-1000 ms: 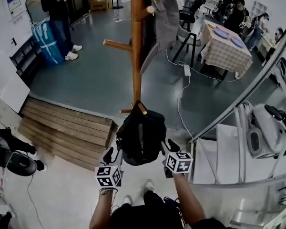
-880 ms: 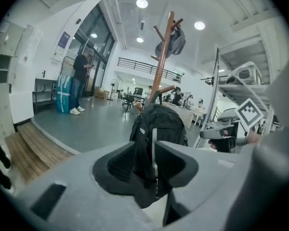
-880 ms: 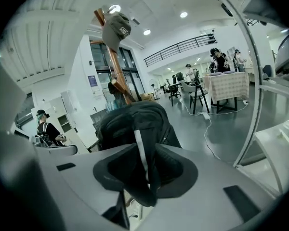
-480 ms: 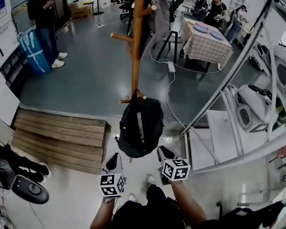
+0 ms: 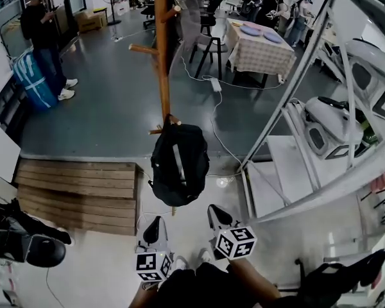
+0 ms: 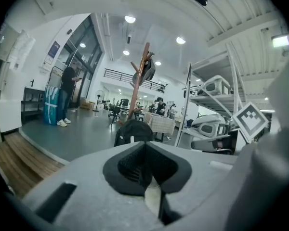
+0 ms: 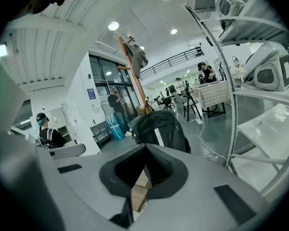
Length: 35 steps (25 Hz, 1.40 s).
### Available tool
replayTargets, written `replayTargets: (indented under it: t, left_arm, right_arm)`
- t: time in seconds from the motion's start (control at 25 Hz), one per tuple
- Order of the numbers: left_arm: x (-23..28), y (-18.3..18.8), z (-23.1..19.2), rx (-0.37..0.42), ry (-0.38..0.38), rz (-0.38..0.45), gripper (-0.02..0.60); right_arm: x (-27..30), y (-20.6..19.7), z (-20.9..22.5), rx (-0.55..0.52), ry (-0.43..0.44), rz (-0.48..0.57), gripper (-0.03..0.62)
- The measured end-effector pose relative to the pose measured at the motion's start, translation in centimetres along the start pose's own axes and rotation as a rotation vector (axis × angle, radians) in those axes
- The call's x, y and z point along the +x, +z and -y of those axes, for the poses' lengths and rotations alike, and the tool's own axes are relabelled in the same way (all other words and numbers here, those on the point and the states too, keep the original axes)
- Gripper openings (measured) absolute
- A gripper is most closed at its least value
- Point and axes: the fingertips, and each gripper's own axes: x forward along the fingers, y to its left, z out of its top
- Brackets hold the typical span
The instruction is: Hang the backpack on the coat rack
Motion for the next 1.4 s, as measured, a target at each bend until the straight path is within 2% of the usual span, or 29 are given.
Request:
replayTargets:
  t: [0.12,0.28,0.4,0.64,0.8,1.08,1.4]
  left_arm:
    - [-0.9,-0.4,1.6,-0.017,-0.009,0.006,0.02]
    - [-2.3,-0.7,3.1,0.015,0.016,0.008,0.02]
    - [-2.4,-0.9,4.2,0.01,0.019,0.01,0.02]
    - [-2.5,-0.6,5.4,0.032,0.023,0.018,0.02]
    - [-2.8,-0.6,5.9,0.011,0.029,0.026,0.02]
    - [-2.8,-1.6,6.5,0.011,0.018,0.018,0.02]
    - [-2.6,-1.7,6.2,0.002,0.026,0.014,0.02]
  right_arm:
    - [-2.3,0.8,-0.7,-0.009,0.032,0.038,0.012]
    - [-4.6,0.8,-1.6,-0.017,0.074,0.053,0.012]
    - [-5.5,0.5,-1.5,-0.032,0.089,0.052,0.012]
    - [-6.1,-0.6,-1.2,-0.046,0.1,0.039,0.012]
    - [-6.4,-1.6,-1.6,-0.05,0.132,0.029,0.012]
    - [-6.6,-2.5,-1.0,-0.016,0.127,0.013,0.012]
    - [-6.3,-3.1,-1.0,-0.039,0.137,-0.012,0.011]
